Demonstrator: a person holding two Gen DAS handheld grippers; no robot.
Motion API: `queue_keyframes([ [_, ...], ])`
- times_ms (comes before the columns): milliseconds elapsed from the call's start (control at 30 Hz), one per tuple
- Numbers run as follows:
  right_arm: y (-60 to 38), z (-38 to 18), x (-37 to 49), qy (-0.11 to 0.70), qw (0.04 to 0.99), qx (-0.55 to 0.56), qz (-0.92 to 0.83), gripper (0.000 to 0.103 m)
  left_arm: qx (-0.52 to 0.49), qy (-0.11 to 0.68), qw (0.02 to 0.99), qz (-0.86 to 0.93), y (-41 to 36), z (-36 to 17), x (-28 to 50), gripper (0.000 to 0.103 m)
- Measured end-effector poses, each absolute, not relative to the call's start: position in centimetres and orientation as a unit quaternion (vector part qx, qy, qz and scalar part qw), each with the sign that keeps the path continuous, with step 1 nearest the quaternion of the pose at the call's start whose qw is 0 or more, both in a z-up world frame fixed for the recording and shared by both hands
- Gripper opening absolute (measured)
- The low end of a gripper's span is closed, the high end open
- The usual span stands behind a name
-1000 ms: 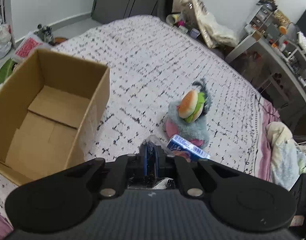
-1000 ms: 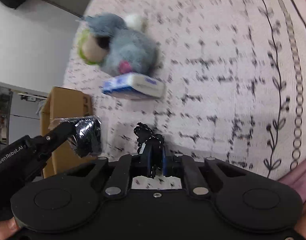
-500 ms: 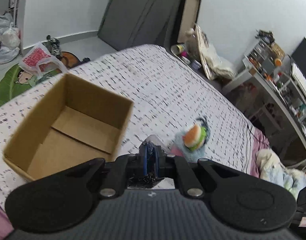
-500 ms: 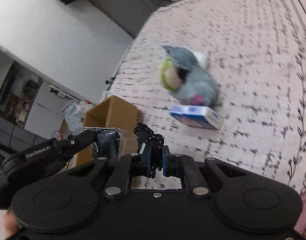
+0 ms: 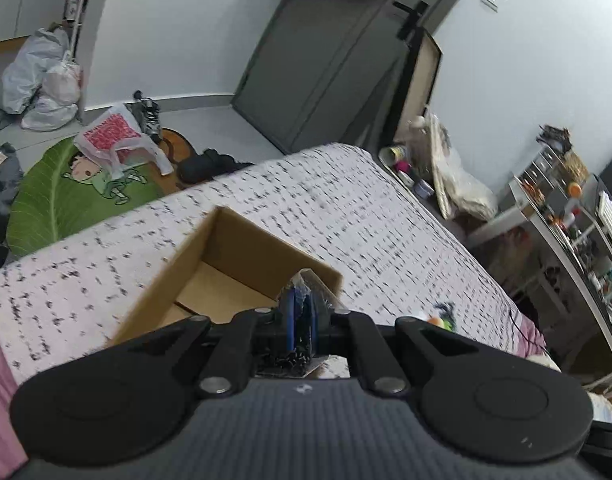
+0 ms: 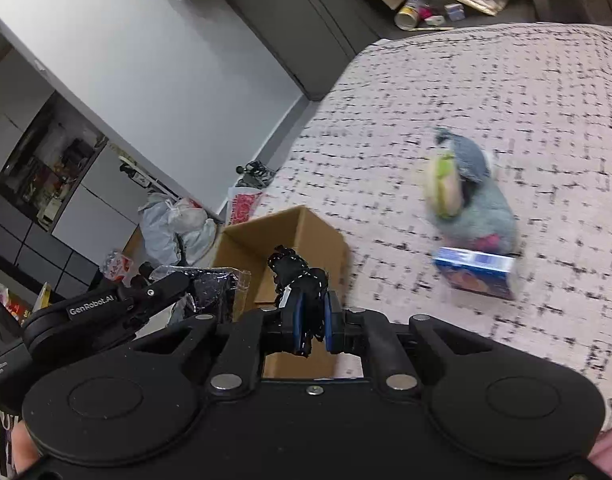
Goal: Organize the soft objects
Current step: 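Carry the black bag and pouch over the box and open both tools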
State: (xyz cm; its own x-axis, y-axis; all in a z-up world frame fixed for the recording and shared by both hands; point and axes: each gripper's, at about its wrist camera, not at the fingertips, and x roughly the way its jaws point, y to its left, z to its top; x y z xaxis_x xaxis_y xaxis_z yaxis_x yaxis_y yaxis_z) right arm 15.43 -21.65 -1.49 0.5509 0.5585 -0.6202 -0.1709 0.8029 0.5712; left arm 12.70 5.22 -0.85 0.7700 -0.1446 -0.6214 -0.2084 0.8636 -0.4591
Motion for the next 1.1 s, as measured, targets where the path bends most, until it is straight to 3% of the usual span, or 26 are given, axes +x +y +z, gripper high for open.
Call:
queue_keyframes([
  [667,-14.1,-3.6,16.6,0.453,0.838,0.213,0.216,0.011,-0.298,0.375,0.876,0.047,10.6,-4.4,14.2,0.007],
  [833,-13.3,-4.1,16.8,0.461,0.833,0.208,0.222,0.012,-0.290,0.372,0.880,0.061,10.6,-4.2,14.4,0.012],
  [900,-13.0,-4.2,16.8,0.467,0.829,0.208,0.229,0.019,-0.292,0.380,0.876,0.056,10.6,-4.5,14.7,0.013],
  [1000,-12.8,-4.4,16.8,0.474,0.824,0.206,0.233,0.021,-0.300,0.389,0.870,0.051,10.5,-4.8,14.9,0.014],
  [1100,-13.2,-4.2,16.6,0.475,0.825,0.204,0.228,0.031,-0.296,0.392,0.870,0.050,10.1,-4.7,14.9,0.025],
])
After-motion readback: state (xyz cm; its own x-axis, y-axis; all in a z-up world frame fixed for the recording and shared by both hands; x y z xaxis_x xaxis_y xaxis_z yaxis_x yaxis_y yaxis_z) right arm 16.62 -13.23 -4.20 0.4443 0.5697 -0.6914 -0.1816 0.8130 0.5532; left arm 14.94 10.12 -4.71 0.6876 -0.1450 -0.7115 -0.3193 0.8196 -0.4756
